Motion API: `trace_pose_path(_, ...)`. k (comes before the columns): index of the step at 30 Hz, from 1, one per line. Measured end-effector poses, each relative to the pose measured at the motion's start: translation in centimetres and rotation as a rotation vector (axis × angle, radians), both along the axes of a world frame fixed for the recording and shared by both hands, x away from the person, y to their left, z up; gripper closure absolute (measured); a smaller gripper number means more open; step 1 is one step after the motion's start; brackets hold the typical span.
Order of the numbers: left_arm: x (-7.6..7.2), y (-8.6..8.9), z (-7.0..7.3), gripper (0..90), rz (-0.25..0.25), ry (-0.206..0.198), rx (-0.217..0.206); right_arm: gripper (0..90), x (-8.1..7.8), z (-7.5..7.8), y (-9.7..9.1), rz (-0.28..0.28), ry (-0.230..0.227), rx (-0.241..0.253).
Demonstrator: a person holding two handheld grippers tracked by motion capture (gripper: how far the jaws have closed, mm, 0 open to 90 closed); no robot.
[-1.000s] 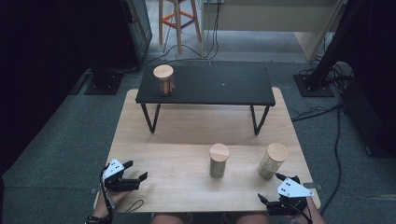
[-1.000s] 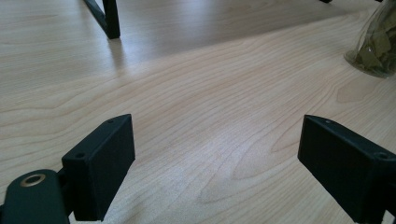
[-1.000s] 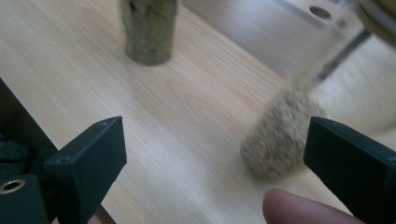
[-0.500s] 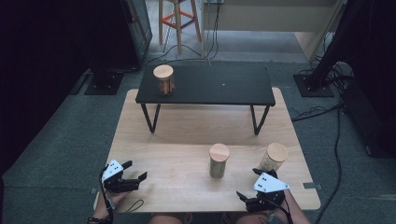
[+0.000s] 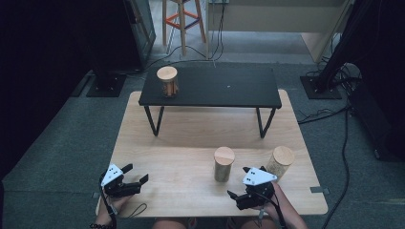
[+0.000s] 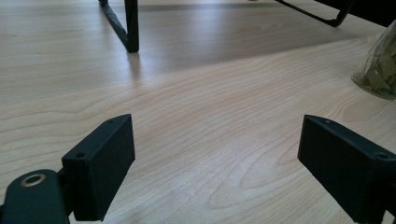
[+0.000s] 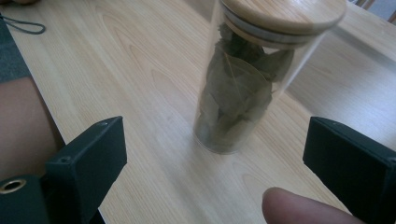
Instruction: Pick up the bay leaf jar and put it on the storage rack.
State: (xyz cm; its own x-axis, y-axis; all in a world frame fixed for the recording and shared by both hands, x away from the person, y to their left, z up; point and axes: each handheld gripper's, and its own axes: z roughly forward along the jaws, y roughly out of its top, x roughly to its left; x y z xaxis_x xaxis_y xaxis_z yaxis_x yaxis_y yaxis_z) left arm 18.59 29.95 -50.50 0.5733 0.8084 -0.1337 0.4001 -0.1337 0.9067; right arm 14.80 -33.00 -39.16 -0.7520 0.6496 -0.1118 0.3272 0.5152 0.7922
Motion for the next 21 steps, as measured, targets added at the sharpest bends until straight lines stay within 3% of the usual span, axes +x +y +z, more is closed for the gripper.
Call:
trace_pose_path(6,0.2,0.1,0.0,11.2,0.000,0.010,-0.005,5.9,0.6,0.4,1.0,0.000,0.006,-0.002)
trace_pose_path(15,0.3,0.0,0.2,11.2,0.015,0.025,-0.005,6.3,2.4,0.9,2.3,-0.027,0.056,-0.003)
trace_pose_path(21,0.4,-0.1,0.3,11.2,0.018,0.035,-0.003,5.7,3.5,1.5,3.0,-0.038,0.085,-0.029)
